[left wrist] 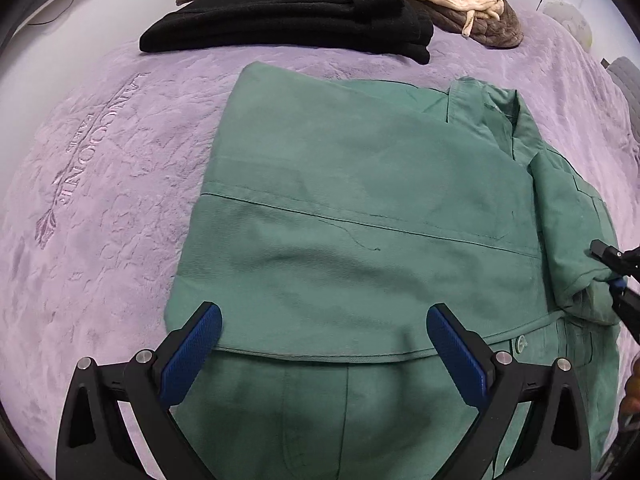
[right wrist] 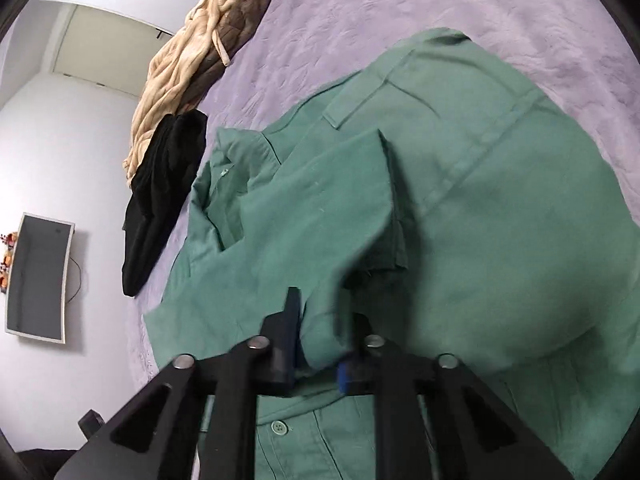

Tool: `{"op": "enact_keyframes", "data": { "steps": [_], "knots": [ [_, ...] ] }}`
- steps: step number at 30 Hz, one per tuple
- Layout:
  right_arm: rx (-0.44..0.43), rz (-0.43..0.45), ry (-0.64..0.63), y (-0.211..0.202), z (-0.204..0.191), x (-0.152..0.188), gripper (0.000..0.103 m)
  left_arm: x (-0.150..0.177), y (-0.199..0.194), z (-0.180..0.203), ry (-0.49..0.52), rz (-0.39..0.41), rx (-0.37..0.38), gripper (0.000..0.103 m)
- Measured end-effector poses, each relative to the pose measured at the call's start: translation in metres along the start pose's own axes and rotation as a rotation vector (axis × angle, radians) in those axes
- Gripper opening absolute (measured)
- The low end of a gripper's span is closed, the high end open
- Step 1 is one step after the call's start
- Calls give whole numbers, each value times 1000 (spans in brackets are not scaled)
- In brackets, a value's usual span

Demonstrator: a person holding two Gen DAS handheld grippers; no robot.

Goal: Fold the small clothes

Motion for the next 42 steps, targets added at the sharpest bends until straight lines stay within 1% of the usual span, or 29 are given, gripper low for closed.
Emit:
{"op": "enact_keyframes", "data": {
  "steps": [1,2,3,4,5,7,9,11,12,13,15,17,19,22,23,25,27,29,31,32,33,34,35,37,38,39,40,41,42],
  "knots": [
    [-1,10,-65,0,-18,2,14,0,-4,-4,-5,8,1,103],
    [3,14,-161,1,-43,6,14,-1,-6,-10,-13,16,4,103],
    [1,8,-305,3,-78,15,14,-2,-9,-16,-24,24,5,103],
    [-3,-8,-397,7,-98,25,14,-3,-11,-23,-35,30,3,103],
    [-5,-41,-499,15,-119,40,14,-3,-12,-29,-46,34,-3,103],
    [6,-101,-658,32,-148,74,15,-5,-12,-39,-64,30,-21,103],
    [62,-173,-804,51,-161,112,19,-5,-12,-50,-88,28,-32,103],
    [97,-236,-882,63,-160,135,27,-4,-11,-56,-102,29,-31,103],
    [103,-279,-908,62,-156,149,44,-4,-11,-58,-104,27,-27,103],
    [87,-302,-908,61,-152,154,57,-3,-10,-57,-105,21,-17,103],
    [42,-307,-877,47,-144,156,61,-4,-7,-52,-100,12,17,103],
    [25,-310,-798,31,-127,144,63,-5,-4,-40,-87,-3,73,103],
    [25,-309,-672,18,-102,125,64,-7,2,-24,-77,-30,129,103],
    [31,-277,-405,-11,-41,89,65,-10,13,9,-44,-85,241,103],
    [31,-253,-295,-19,-16,73,65,-10,19,22,-31,-107,268,103],
    [37,-202,-123,-40,30,53,68,-8,30,44,-2,-140,290,103],
    [36,-145,29,-57,73,35,68,-8,38,65,32,-148,277,103],
    [-15,-93,148,-68,102,22,68,-10,40,79,49,-152,284,103],
    [-57,-47,244,-72,124,8,69,-12,41,88,43,-155,295,103],
    [-79,-24,284,-72,132,2,69,-14,40,92,36,-154,317,94],
    [-98,-8,315,-68,134,-2,69,-15,40,93,37,-151,317,70],
    [-118,3,345,-67,140,-6,69,-17,40,95,53,-151,288,56],
    [-137,12,375,-65,144,-12,69,-18,40,97,75,-154,271,27],
    [-154,17,386,-68,144,-18,68,-24,38,89,48,-163,320,25],
    [-157,31,372,-69,139,-22,61,-28,32,83,31,-143,344,25],
    [-155,55,337,-75,130,-19,23,-32,26,78,32,-115,350,25],
    [-150,56,316,-79,125,-21,8,-35,23,74,39,-96,345,25],
    [-140,53,297,-81,124,-22,8,-36,20,70,48,-83,337,19],
    [-129,48,281,-77,119,-21,8,-36,22,66,50,-88,340,18]
  ]
}}
Point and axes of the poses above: each gripper's, at about its wrist camera, not at the fingertips, and y roughly the way its jaws point, z to its right, x to its underside, the point moved 1 cm from there along y, roughly the way its jaws point, and after that the axes turned 5 degrees about z, right-handed, at the moved point
